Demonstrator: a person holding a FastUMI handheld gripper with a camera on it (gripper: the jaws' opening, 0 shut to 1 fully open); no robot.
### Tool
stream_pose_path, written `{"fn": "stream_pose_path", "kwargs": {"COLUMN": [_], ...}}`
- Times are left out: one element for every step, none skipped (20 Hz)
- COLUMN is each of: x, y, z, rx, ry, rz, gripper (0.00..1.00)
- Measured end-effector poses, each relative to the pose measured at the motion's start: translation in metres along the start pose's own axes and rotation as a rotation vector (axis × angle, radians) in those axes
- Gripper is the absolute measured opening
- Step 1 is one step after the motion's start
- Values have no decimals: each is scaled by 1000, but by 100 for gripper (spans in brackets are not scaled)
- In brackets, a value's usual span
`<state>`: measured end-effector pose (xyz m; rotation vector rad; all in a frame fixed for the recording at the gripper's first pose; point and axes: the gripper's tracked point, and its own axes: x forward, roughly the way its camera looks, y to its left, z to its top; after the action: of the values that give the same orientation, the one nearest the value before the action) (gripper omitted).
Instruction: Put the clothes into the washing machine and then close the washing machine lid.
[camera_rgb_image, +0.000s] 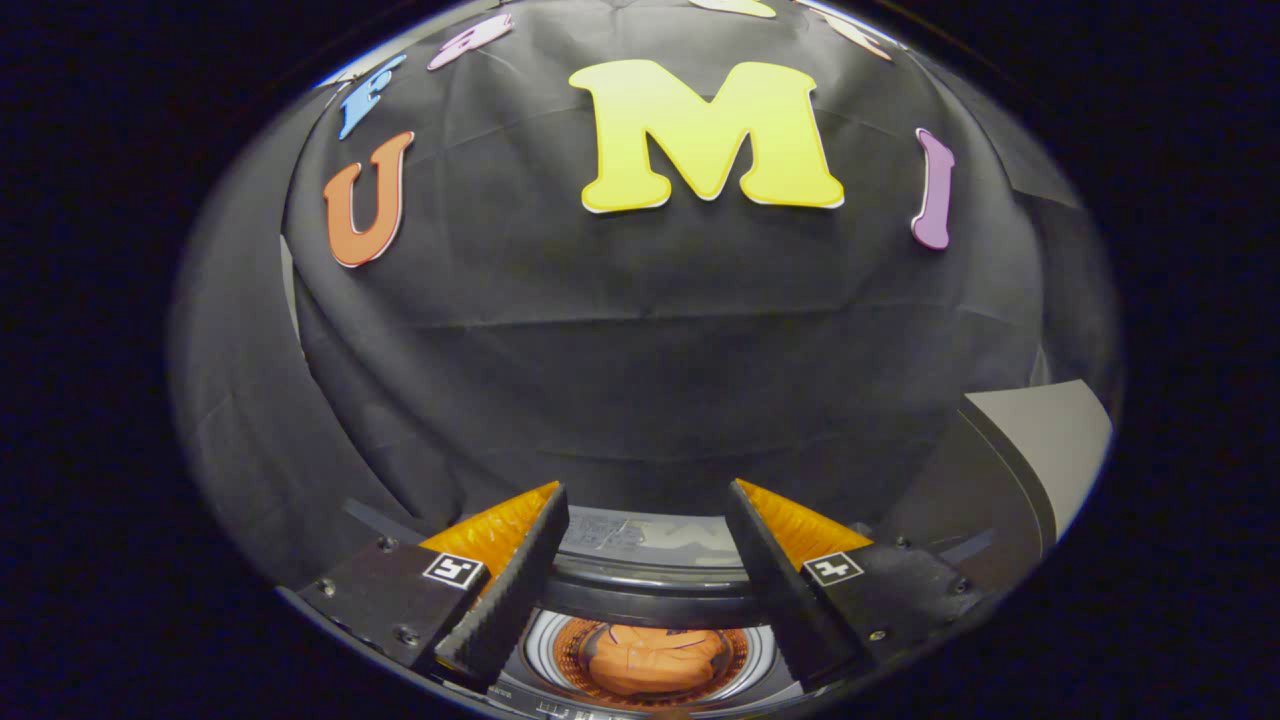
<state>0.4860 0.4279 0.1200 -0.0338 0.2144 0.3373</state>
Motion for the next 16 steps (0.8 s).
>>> {"fn": "stream_pose_path", "kwargs": {"x": [0, -3, -6, -10, -17, -23, -26, -27, -29, -35, -41, -50, -57, -68, -79, -92], "y": [0, 0, 1, 2, 5, 7, 9, 8, 1, -2, -1, 0, -1, -1, -4, -8], "z": [-1, -3, -7, -13, -20, -30, -42, -51, -59, -63, -63, -62, -59, -54, -50, -45], "rx": [3, 5, 8, 18, 33, 37, 29, 16, 3, -10, -23, -32, -38, -48, -58, -69], "ry": [5, 17, 36, 69, 110, 155, 188, 195, 191, 190, 193, 188, 172, 152, 129, 103], "rz": [-1, 1, 2, 3, 4, 6, 2, -5, -7, -4, -1, 6, 12, 20, 29, 37], "gripper": [100, 100, 100, 100, 100, 100, 100, 100, 100, 100, 100, 100, 100, 100, 100, 100]}}
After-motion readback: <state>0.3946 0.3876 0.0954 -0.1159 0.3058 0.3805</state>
